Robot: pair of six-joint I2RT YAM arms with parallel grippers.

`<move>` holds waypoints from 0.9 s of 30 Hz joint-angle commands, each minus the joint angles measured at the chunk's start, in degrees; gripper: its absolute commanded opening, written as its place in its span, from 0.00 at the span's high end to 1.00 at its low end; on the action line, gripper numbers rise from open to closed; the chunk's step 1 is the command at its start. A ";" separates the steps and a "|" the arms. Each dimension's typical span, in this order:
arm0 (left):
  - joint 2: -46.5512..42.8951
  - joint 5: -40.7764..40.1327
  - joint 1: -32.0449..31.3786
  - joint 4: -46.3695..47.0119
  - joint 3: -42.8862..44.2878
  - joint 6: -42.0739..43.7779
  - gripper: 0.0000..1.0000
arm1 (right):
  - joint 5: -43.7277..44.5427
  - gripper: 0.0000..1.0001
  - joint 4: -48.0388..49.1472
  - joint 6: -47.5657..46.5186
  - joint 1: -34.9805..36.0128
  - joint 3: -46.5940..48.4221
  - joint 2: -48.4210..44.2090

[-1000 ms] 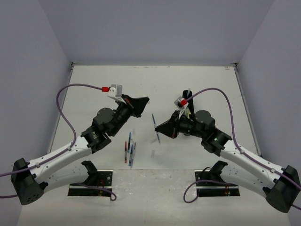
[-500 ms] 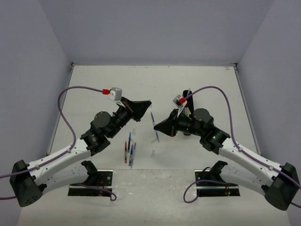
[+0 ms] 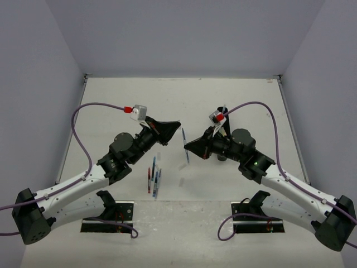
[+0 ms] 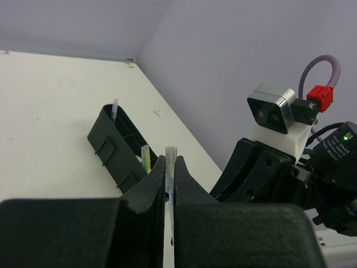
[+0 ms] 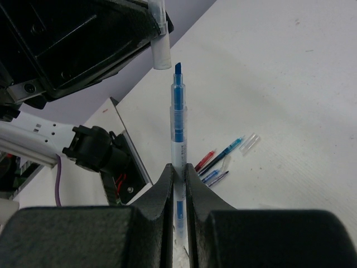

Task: Sort the stationery into containers
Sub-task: Close the pen cap on the pen.

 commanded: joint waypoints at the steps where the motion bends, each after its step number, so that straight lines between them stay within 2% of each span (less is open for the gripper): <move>1: 0.46 1.14 0.43 2.89 -0.60 -0.81 1.00 | 2.44 1.00 0.94 -0.27 0.20 2.98 -0.40; 13: -0.38 -4.68 0.47 0.05 0.75 -0.94 1.00 | -1.63 1.00 0.32 -0.57 0.20 3.51 1.01; 27: -0.68 -4.24 0.47 -0.69 1.31 -1.28 1.00 | -1.83 1.00 -1.29 -0.57 0.90 5.65 3.93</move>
